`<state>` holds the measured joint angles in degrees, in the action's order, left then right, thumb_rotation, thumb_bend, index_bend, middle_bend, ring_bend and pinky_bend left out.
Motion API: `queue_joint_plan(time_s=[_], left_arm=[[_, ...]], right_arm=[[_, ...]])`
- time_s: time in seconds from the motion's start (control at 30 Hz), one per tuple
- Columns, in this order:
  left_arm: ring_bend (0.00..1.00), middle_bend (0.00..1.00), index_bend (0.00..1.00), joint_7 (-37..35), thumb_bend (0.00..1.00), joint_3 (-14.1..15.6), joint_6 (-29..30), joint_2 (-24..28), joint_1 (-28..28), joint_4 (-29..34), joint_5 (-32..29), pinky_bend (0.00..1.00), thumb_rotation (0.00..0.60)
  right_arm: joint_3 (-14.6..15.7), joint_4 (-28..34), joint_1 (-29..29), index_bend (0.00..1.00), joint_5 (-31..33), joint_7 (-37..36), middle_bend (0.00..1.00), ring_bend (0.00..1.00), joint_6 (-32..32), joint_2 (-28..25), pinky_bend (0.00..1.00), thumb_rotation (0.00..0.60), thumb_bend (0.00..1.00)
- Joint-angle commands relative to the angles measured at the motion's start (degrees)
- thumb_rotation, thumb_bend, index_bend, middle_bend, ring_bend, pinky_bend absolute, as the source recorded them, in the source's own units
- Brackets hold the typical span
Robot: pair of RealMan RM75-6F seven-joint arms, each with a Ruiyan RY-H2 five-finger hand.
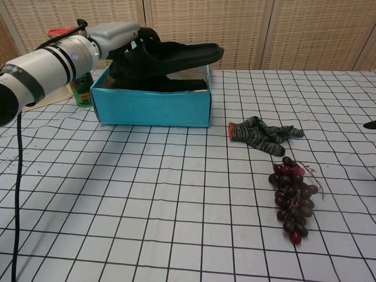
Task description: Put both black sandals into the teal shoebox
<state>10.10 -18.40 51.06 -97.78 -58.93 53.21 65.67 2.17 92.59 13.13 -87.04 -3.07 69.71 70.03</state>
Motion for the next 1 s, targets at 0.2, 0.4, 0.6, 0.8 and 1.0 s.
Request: queue_joint_plan(time_s=[0.2,0.4,0.6,0.8,1.0], left_arm=[[0.69,0.84,0.68,7.0,0.88,-1.9,-3.7,-1.6,-0.2,-4.5,-7.9,0.74,0.600],[0.70,0.86,0.68,10.9,0.90,-2.3,-5.6,0.2,-0.8,-0.4,-11.1,0.75,0.600],[0.70,0.86,0.68,15.0,0.89,-0.6,-4.9,0.5,-0.5,2.9,-12.4,0.75,0.600],[0.71,0.86,0.68,17.4,0.89,1.2,-5.2,-0.2,-0.4,3.0,-13.1,0.75,0.600],[0.71,0.86,0.68,17.4,0.88,1.6,-3.8,0.1,0.0,5.4,-12.7,0.75,0.600]], right_arm=[[0.0,0.5,-0.2,0.00,0.1,0.7,0.00,0.00,0.2,-0.4,0.00,0.600,0.20],[-0.2,0.3,0.1,0.00,0.5,0.6,0.00,0.00,-0.3,-0.1,0.00,0.600,0.20],[0.1,0.1,0.4,0.00,0.1,0.1,0.00,0.00,-0.8,0.2,0.00,0.600,0.20],[0.0,0.4,0.0,0.00,0.1,0.0,0.00,0.00,0.0,-0.2,0.00,0.600,0.20],[0.1,0.6,0.1,0.00,0.2,0.3,0.00,0.00,-0.4,-0.2,0.00,0.600,0.20]])
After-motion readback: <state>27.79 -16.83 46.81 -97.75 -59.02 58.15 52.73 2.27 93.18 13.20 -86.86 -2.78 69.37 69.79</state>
